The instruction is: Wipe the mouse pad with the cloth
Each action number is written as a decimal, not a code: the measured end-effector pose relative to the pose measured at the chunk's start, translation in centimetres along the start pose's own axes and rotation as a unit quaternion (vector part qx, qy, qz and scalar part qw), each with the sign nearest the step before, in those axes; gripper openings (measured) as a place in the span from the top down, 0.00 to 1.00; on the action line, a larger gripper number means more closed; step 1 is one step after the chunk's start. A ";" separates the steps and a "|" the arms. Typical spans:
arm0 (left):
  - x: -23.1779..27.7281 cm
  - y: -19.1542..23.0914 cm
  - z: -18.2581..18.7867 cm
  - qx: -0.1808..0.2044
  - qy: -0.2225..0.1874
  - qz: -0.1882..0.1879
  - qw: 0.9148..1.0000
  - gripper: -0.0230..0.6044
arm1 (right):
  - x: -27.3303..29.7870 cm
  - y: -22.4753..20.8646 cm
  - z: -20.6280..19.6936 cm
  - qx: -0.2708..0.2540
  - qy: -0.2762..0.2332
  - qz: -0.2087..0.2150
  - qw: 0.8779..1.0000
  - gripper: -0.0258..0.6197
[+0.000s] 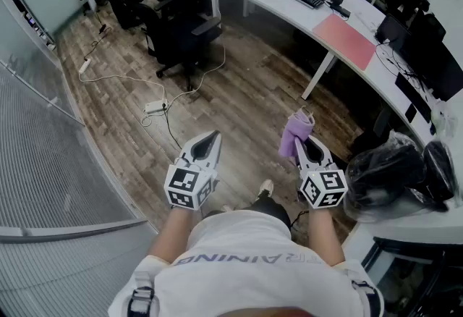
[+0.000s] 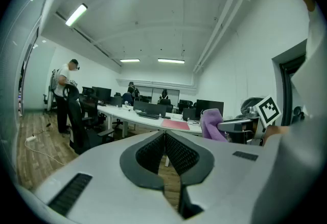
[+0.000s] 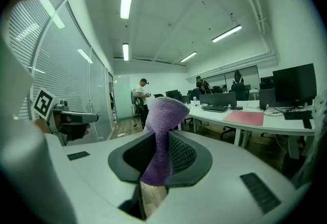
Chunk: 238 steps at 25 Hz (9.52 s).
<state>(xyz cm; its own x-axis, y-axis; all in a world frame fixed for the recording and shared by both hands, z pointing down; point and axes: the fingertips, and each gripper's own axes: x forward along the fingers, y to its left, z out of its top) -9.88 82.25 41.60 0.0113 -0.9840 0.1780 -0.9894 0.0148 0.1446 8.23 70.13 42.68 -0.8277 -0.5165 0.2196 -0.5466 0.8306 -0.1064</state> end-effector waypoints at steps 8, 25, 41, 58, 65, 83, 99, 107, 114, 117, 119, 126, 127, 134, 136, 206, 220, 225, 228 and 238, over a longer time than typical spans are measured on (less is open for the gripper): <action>-0.5 0.4 -0.6 -0.003 0.005 0.002 1.000 0.91 | 0.1 0.9 -0.6 -0.002 0.005 0.006 1.000 0.82; 2.8 1.2 -0.2 -0.008 0.011 -0.002 1.000 0.91 | 2.5 -1.3 0.3 0.011 -0.013 0.001 1.000 0.81; 17.4 -2.5 3.8 -0.010 0.013 -0.020 1.000 0.91 | 7.4 -14.8 4.5 0.040 -0.033 0.008 0.999 0.81; 33.1 -8.1 3.7 0.049 0.050 -0.063 0.996 0.91 | 9.9 -29.6 4.0 0.038 -0.018 -0.027 0.999 0.81; 39.9 -7.0 4.0 0.034 0.051 -0.109 0.992 0.91 | 12.7 -33.6 4.6 0.069 -0.025 -0.059 0.996 0.81; 54.7 4.7 9.8 0.004 0.043 -0.206 0.978 0.91 | 29.5 -37.3 10.5 0.068 -0.011 -0.121 0.990 0.81; 63.2 10.3 9.9 -0.006 0.068 -0.249 0.966 0.91 | 36.4 -41.5 11.1 0.068 -0.004 -0.184 0.981 0.81; 68.5 8.7 10.7 0.000 0.069 -0.252 0.965 0.91 | 38.6 -46.8 11.8 0.074 -0.018 -0.176 0.981 0.81; 75.0 4.4 11.6 0.015 0.075 -0.254 0.964 0.91 | 38.6 -54.3 12.2 0.091 -0.025 -0.176 0.980 0.81; 78.2 1.6 12.1 0.027 0.079 -0.260 0.962 0.91 | 37.9 -58.3 12.6 0.094 -0.026 -0.184 0.978 0.81; 80.4 -0.5 12.3 0.040 0.084 -0.265 0.960 0.91 | 37.1 -61.0 12.9 0.098 -0.029 -0.190 0.976 0.81; 87.8 -8.2 12.6 0.066 0.094 -0.288 0.951 0.91 | 33.8 -70.9 12.5 0.119 -0.032 -0.219 0.968 0.81; 88.7 -9.1 12.5 0.067 0.095 -0.290 0.950 0.91 | 33.5 -72.1 12.3 0.121 -0.032 -0.222 0.967 0.81; 93.4 -13.0 12.0 0.074 0.103 -0.312 0.941 0.91 | 32.1 -77.5 11.1 0.138 -0.032 -0.249 0.958 0.81; 94.9 -13.1 12.1 0.072 0.105 -0.316 0.940 0.91 | 32.3 -78.6 11.1 0.139 -0.028 -0.256 0.956 0.81; 118.6 2.0 9.9 -0.017 0.190 -0.256 0.948 0.91 | 65.6 -100.4 -5.7 0.218 0.248 -0.260 0.908 0.82; 116.5 -6.9 9.7 -0.005 0.175 -0.253 0.951 0.91 | 52.9 -107.3 -8.5 0.214 0.253 -0.309 0.892 0.82; 116.1 -8.3 9.9 -0.006 0.169 -0.239 0.956 0.91 | 48.3 -109.1 -9.0 0.216 0.250 -0.329 0.885 0.82; 115.7 -9.3 10.1 -0.004 0.164 -0.234 0.958 0.91 | 45.7 -110.0 -9.4 0.213 0.252 -0.341 0.880 0.82; 114.5 -11.7 10.5 0.010 0.166 -0.251 0.954 0.91 | 40.1 -110.7 -9.9 0.212 0.238 -0.374 0.871 0.82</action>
<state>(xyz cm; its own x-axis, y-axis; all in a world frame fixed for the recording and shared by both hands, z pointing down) 1.47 -32.44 50.10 0.5254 -0.7559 0.3907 -0.8503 -0.4491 0.2746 36.77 -40.51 72.83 -0.1276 -0.6514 0.7479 -0.9917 0.0951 -0.0864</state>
